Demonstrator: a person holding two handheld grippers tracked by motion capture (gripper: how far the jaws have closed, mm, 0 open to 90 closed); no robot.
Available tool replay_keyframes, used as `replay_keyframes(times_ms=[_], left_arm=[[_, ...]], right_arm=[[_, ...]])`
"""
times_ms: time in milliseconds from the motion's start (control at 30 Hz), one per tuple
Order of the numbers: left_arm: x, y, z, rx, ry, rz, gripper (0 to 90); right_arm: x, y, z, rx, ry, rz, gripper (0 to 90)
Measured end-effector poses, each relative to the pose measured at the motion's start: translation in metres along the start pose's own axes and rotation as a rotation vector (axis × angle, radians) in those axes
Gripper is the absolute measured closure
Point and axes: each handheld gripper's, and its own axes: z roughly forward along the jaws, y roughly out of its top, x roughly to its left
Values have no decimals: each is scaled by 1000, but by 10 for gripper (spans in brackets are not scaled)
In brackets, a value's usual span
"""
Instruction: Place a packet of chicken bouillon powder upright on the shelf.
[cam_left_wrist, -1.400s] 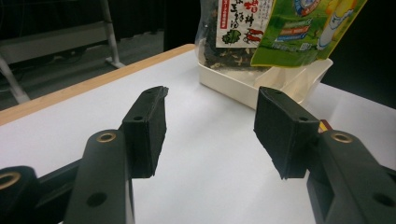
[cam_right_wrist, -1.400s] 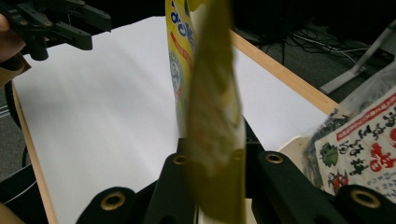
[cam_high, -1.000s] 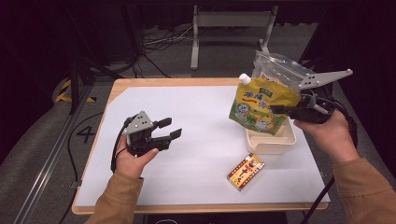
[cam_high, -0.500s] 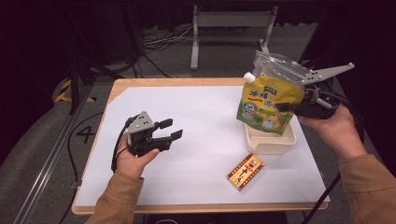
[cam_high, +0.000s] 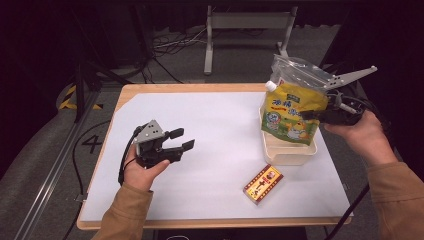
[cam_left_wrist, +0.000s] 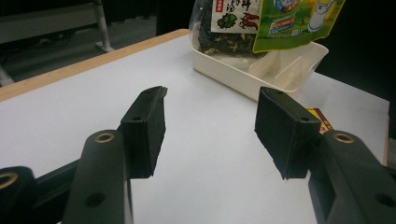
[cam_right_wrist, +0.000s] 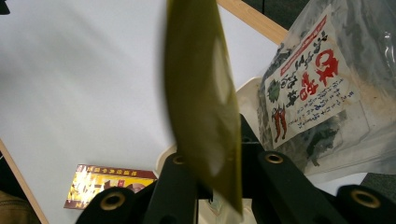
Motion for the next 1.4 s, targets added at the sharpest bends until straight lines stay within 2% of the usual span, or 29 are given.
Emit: replay_keyframes(times_ms=[333,700,1033,1400], left_arm=[[1,-3,-3,10,6,-5,433],[1,-6,-6,19,16,-8,433],[1,-6,-4,27,13,-5,431],[1,-6,-2,34,8,-7,429]], right_arm=[[-9,-7,10,32,9,-31,835],[-15,-11,24,56,14,-35,836],[-22,-22,36,45,9,-15,835],[-24,-35,48,19,18,-27,840]])
